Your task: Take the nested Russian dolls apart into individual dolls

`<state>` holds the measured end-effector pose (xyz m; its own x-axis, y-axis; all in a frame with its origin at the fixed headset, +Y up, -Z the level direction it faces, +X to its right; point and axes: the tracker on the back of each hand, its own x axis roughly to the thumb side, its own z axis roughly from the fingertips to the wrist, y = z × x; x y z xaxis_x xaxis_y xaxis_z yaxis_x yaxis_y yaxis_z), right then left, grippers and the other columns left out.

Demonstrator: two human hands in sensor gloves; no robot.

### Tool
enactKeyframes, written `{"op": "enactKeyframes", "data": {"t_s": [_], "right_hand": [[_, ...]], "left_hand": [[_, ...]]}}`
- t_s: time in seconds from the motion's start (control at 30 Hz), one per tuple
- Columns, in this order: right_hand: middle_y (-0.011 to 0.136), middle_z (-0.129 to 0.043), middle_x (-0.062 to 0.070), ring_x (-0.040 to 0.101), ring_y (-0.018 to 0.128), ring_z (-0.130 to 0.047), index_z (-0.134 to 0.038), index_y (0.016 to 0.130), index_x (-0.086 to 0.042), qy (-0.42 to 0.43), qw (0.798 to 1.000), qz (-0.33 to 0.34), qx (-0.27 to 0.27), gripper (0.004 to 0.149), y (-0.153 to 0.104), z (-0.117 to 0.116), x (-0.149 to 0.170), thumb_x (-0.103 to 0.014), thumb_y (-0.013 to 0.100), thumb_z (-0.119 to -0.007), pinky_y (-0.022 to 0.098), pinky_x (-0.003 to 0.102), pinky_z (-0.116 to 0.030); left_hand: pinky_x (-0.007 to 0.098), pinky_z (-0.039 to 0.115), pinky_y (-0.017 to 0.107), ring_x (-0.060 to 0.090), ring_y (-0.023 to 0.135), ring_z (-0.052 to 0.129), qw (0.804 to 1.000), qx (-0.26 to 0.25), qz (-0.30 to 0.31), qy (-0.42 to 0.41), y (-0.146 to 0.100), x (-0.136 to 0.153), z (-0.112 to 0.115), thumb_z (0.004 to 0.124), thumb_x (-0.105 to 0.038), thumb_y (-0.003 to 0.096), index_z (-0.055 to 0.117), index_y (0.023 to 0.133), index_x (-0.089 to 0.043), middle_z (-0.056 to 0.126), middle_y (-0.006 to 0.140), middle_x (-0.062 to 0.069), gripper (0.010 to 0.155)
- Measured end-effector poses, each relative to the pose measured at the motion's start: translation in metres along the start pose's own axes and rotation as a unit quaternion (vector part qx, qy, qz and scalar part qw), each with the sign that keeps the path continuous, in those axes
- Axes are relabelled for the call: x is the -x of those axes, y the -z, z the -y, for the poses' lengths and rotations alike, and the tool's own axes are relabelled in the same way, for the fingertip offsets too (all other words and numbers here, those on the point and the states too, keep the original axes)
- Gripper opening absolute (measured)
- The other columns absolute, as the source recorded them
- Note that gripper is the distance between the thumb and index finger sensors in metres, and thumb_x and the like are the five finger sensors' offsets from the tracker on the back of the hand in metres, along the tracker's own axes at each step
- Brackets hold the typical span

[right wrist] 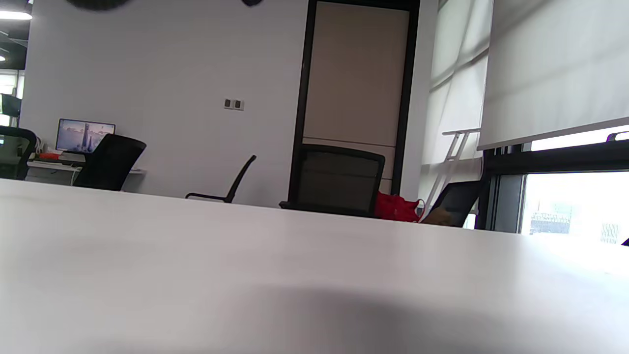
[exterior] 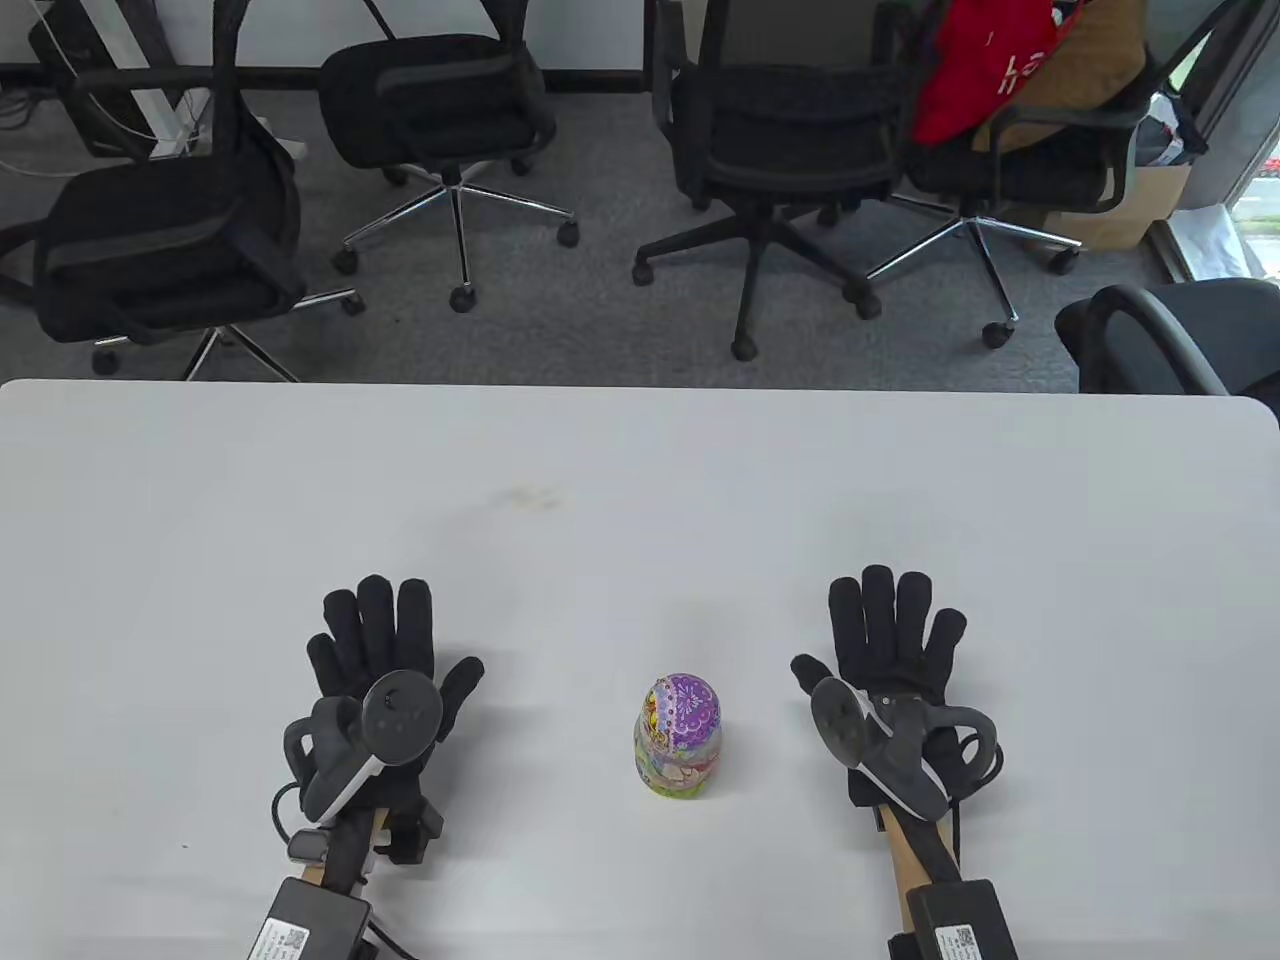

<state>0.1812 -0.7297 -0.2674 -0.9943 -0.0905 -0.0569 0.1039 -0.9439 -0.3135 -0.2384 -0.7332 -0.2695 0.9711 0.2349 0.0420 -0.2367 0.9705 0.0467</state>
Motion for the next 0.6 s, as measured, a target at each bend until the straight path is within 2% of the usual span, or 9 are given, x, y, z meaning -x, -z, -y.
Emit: {"op": "enactKeyframes", "data": {"t_s": [0.6], "right_hand": [[0.121, -0.014, 0.007, 0.031, 0.103, 0.005, -0.023, 0.114, -0.026, -0.009, 1.000, 0.006, -0.014, 0.080, -0.003, 0.000, -0.004, -0.061, 0.049, -0.053, 0.073, 0.057, -0.003]], "left_hand": [[0.069, 0.012, 0.078, 0.046, 0.111, -0.003, 0.999, 0.026, -0.004, 0.037, 0.002, -0.002, 0.012, 0.050, -0.062, 0.0559, 0.004, 0.119, -0.023, 0.003, 0.126, 0.020, 0.088]]}}
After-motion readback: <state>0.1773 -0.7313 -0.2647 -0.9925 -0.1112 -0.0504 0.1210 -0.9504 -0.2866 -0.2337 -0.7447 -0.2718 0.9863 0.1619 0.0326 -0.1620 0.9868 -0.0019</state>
